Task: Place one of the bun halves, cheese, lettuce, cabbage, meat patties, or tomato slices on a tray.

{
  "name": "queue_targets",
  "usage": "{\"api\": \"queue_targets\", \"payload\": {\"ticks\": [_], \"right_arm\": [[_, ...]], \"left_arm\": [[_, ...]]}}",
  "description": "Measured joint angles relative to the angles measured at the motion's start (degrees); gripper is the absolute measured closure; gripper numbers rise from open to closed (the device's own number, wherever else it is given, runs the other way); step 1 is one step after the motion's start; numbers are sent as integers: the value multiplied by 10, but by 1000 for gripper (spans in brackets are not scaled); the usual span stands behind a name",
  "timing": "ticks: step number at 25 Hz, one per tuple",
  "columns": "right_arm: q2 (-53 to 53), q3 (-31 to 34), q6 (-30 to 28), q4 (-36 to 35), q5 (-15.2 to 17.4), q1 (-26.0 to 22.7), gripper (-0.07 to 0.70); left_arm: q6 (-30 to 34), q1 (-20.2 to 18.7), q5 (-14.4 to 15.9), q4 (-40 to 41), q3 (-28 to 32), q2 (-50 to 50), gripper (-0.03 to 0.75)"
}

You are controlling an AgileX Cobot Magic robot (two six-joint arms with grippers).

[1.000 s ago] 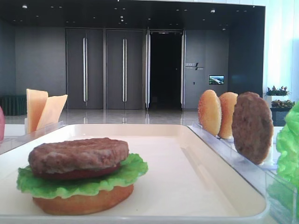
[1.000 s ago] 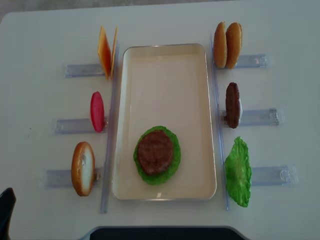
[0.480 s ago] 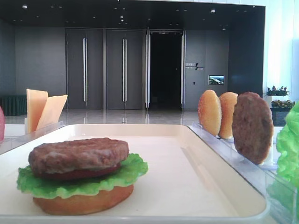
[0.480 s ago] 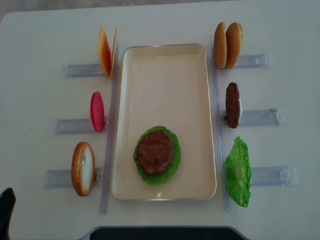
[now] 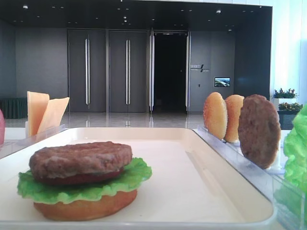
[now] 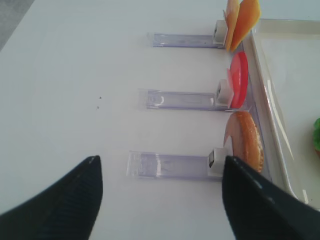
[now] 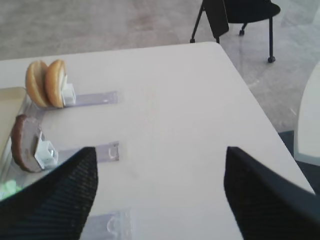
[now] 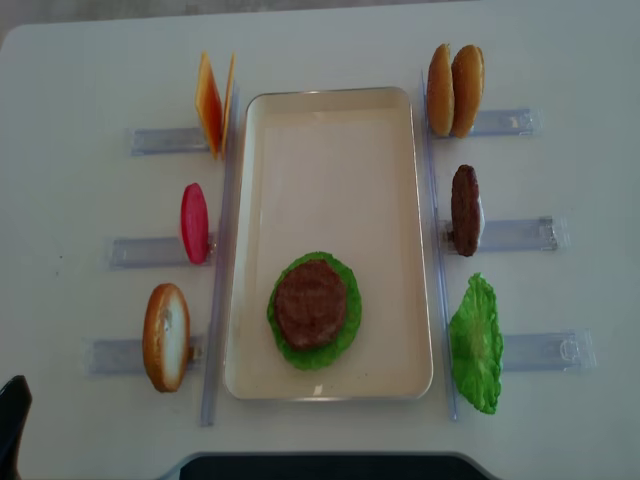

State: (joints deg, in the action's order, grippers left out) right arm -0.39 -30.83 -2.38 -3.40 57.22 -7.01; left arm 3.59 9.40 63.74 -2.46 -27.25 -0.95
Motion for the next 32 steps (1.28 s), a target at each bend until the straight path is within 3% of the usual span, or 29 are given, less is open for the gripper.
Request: {"api": "queue_targets", "payload": {"ticks": [3, 16, 32], "right_arm": [[0, 0, 0, 11, 30, 0, 101], [0, 23, 15, 21, 76, 0, 101], [0, 23, 19, 21, 77, 0, 101]], "left_arm": [[0, 0, 0, 0, 0, 0, 142], [0, 0, 0, 0, 0, 0, 142], [0, 0, 0, 0, 0, 0, 142]]}}
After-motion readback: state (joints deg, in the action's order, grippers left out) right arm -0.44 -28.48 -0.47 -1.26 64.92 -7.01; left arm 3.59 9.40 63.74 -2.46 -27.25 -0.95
